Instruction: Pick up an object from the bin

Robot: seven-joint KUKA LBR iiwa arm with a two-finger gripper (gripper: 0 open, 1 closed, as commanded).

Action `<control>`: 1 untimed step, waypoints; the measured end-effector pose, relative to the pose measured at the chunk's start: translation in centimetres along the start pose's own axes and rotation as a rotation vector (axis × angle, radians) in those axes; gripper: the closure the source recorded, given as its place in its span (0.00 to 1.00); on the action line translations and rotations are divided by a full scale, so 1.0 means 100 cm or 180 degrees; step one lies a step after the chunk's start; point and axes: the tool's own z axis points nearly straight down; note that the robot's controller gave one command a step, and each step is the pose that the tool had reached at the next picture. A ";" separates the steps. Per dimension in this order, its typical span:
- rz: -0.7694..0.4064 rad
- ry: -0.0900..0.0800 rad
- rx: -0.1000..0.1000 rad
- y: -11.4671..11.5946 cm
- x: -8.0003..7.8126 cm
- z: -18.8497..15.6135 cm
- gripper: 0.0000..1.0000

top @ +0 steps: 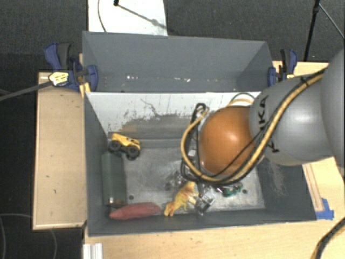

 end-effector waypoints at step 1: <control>-0.0981 0.0000 -0.0006 -0.011 -0.003 0.023 1.00</control>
Offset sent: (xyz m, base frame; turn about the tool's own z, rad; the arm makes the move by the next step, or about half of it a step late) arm 0.0000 0.0000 0.0000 0.0000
